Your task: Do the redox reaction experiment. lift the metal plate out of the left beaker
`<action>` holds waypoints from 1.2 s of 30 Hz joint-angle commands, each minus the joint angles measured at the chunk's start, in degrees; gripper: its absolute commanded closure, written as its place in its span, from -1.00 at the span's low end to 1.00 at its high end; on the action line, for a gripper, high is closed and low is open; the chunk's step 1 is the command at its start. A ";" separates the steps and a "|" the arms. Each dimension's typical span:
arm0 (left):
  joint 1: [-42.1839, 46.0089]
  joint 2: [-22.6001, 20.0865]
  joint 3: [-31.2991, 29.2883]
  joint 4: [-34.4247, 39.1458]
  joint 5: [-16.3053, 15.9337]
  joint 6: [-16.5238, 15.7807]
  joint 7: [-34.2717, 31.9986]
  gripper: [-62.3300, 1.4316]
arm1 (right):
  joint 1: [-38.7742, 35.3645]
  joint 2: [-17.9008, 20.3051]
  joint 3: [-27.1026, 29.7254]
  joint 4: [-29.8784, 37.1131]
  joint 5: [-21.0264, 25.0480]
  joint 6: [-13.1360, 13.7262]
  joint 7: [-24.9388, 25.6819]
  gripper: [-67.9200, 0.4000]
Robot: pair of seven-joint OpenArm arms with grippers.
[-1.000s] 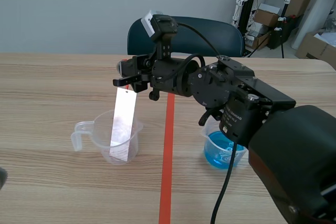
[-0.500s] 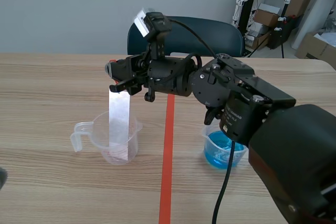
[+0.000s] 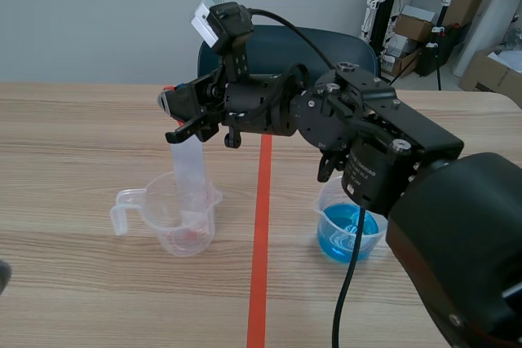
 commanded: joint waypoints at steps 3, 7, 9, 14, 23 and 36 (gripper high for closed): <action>0.07 -0.17 0.00 0.66 -0.39 -0.13 -1.05 -1.00 | 0.00 0.26 0.11 0.98 0.04 0.90 0.90 1.00; 0.07 -0.17 0.00 0.66 -0.39 -0.13 -1.05 -1.00 | -1.11 0.24 -2.14 0.98 -0.20 0.90 1.29 1.00; 0.07 -0.17 0.00 0.66 -0.39 -0.13 -1.07 -1.00 | -1.73 0.26 -3.45 0.98 -0.22 0.90 1.31 1.00; 0.07 -0.17 0.00 0.66 -0.39 -0.13 -1.07 -1.00 | -3.21 0.26 -5.07 1.31 -0.20 0.90 2.38 1.00; 0.07 -0.17 0.00 0.66 -0.39 -0.13 -1.05 -1.00 | -5.49 0.31 -6.49 6.29 -0.15 0.90 0.90 1.00; 0.07 -0.17 0.00 0.66 -0.39 -0.13 -1.03 -1.00 | -5.79 1.31 -6.51 10.21 0.20 0.90 0.76 1.00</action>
